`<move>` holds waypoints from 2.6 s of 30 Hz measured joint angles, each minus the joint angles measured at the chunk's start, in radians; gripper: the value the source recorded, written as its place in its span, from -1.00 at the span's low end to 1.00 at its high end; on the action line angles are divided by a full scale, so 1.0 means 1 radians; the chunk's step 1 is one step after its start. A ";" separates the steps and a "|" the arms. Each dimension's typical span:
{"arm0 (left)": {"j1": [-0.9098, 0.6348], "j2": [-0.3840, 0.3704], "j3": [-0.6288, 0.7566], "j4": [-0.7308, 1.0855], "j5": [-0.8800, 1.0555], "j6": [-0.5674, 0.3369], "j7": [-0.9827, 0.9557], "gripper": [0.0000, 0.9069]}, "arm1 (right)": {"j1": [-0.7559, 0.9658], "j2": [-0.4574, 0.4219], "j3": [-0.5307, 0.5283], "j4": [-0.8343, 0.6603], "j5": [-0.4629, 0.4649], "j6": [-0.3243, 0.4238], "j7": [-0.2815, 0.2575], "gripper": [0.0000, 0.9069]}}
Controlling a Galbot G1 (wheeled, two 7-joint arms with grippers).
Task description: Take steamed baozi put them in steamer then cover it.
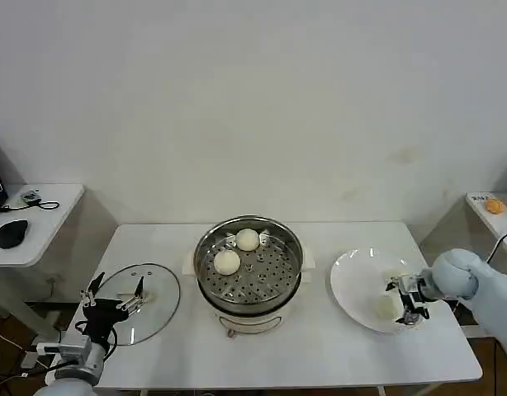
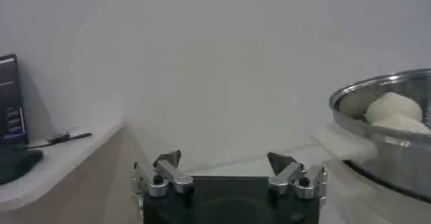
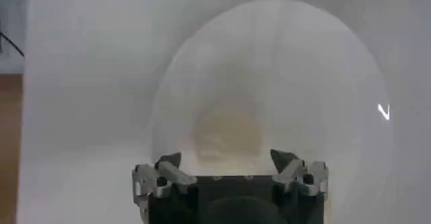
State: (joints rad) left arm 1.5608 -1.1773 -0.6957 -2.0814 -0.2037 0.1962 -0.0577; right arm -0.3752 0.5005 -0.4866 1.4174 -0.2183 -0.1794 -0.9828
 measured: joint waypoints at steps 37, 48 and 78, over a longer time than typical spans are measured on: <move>-0.017 0.013 0.010 0.005 -0.003 -0.001 0.000 1.00 | 0.334 0.014 -0.139 -0.003 0.134 -0.059 -0.068 0.31; 0.003 0.004 -0.011 -0.011 -0.001 -0.002 0.000 1.00 | 0.644 0.144 -0.311 0.011 0.249 -0.089 -0.056 0.31; 0.061 -0.032 -0.103 -0.047 -0.005 -0.009 0.000 1.00 | 0.779 0.646 -0.599 -0.003 0.234 0.084 -0.124 0.31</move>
State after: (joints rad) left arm 1.6218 -1.2094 -0.7989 -2.1284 -0.2085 0.1871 -0.0576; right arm 0.4037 1.1464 -1.0854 1.4144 0.0153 -0.0955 -1.1066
